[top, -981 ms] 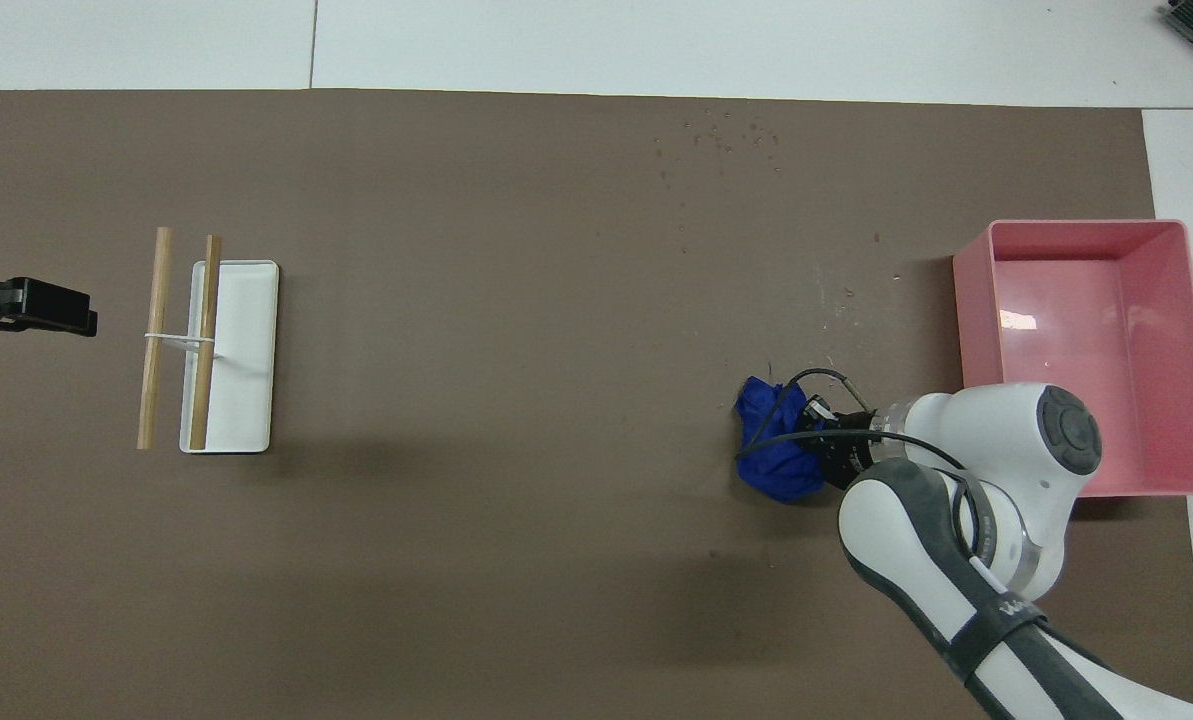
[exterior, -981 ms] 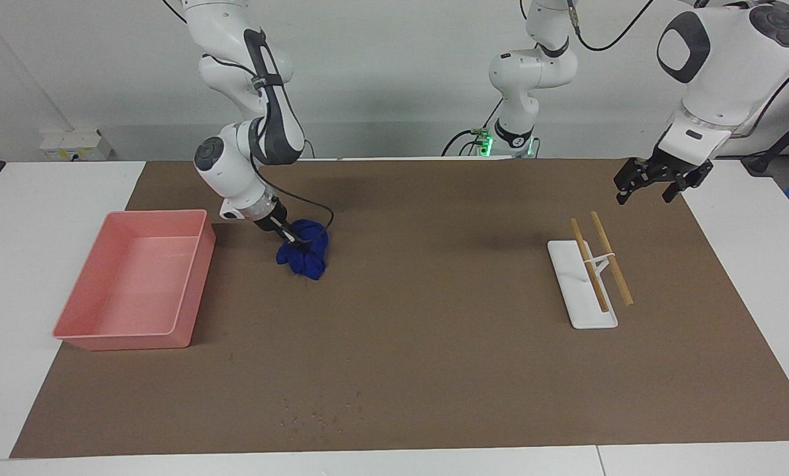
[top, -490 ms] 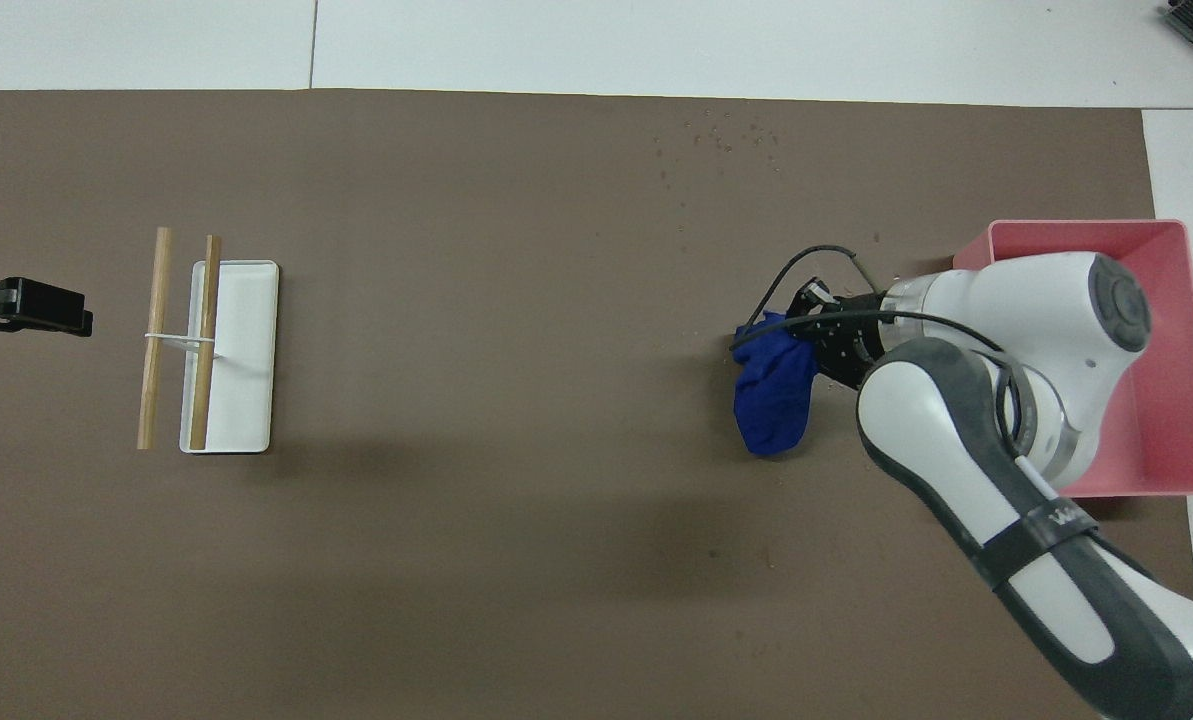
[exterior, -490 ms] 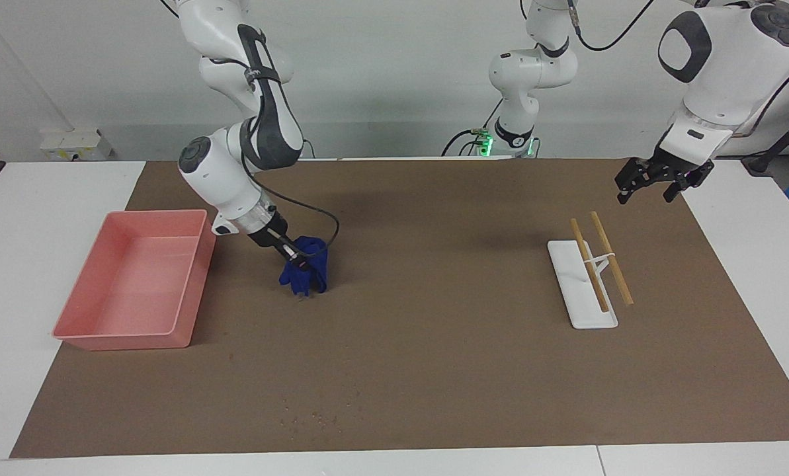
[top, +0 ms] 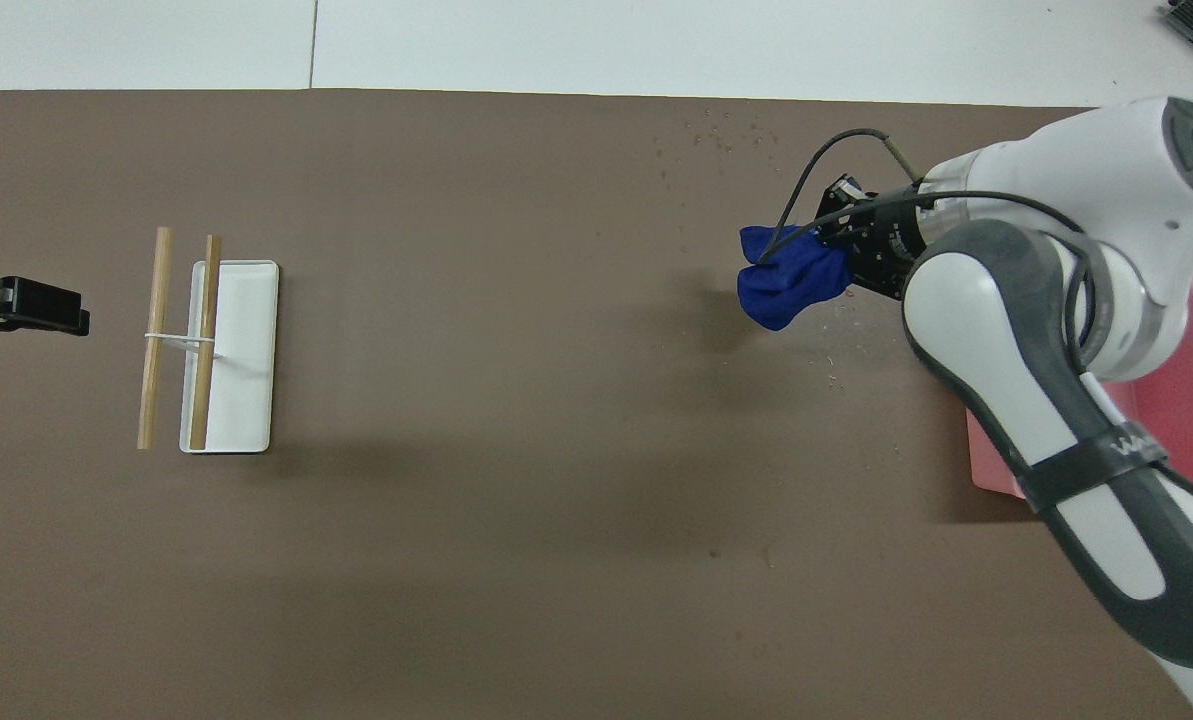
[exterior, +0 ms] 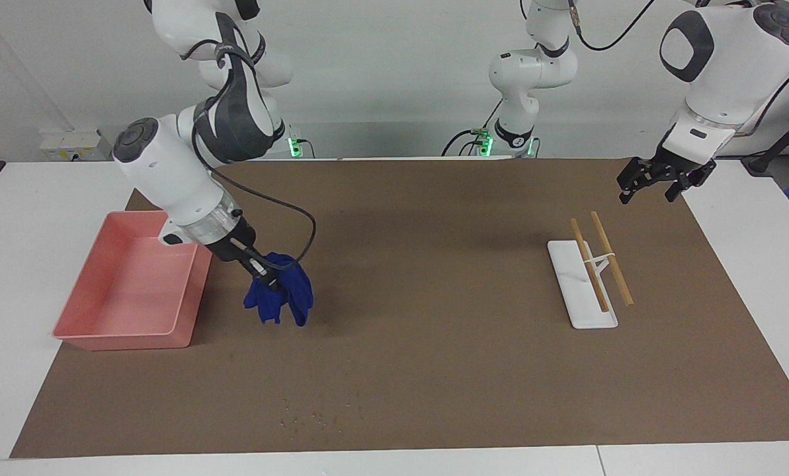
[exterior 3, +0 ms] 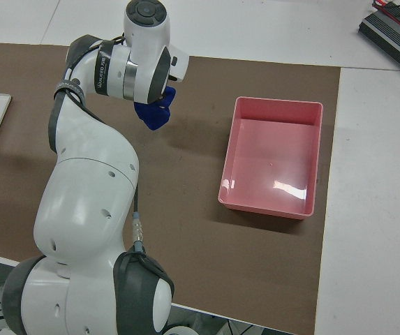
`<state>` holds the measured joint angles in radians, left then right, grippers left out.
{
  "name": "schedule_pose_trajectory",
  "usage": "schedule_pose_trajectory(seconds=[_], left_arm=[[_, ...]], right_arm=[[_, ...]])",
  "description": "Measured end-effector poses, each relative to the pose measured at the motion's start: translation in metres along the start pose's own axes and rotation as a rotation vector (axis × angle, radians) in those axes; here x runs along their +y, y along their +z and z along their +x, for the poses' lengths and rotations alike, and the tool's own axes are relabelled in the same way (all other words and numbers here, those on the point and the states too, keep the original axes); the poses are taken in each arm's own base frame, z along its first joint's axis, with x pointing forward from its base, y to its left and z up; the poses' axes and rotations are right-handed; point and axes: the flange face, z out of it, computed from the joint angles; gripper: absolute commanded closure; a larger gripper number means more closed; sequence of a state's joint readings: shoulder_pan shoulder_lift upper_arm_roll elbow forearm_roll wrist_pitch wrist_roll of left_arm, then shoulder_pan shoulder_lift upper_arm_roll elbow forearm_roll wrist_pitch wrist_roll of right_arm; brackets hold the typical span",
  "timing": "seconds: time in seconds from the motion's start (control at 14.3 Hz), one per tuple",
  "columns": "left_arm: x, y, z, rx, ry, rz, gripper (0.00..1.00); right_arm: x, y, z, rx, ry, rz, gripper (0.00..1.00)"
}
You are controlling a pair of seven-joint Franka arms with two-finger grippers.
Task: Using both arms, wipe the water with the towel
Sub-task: 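Carry the towel into the pink bin and release it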
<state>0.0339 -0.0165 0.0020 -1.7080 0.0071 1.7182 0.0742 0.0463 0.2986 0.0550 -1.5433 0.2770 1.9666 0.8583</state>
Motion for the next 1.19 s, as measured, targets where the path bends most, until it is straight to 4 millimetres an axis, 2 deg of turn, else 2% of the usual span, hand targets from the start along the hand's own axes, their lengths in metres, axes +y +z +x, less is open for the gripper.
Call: schedule_pose_trajectory(seconds=[0.14,0.28,0.49,0.63,0.91,1.05,1.19], left_arm=[[0.0,0.0,0.0,0.0,0.0,0.0,0.0],[0.0,0.0,0.0,0.0,0.0,0.0,0.0],[0.0,0.0,0.0,0.0,0.0,0.0,0.0],[0.0,0.0,0.0,0.0,0.0,0.0,0.0],[0.0,0.0,0.0,0.0,0.0,0.0,0.0],[0.001,0.0,0.0,0.0,0.002,0.0,0.0],[0.002,0.0,0.0,0.0,0.004,0.0,0.0]], right_arm=[[0.014,-0.023,0.012,0.018,-0.005,-0.038,1.0],[0.038,-0.044,0.03,0.024,-0.039,-0.07,1.0],[0.087,-0.068,0.074,0.018,-0.099,-0.088,1.0],[0.126,-0.075,0.105,0.022,-0.146,-0.104,1.0],[0.203,-0.068,0.142,0.004,-0.191,-0.151,1.0],[0.243,-0.049,0.155,0.016,-0.211,-0.173,1.0],[0.271,-0.013,0.157,-0.002,-0.21,-0.202,1.0]])
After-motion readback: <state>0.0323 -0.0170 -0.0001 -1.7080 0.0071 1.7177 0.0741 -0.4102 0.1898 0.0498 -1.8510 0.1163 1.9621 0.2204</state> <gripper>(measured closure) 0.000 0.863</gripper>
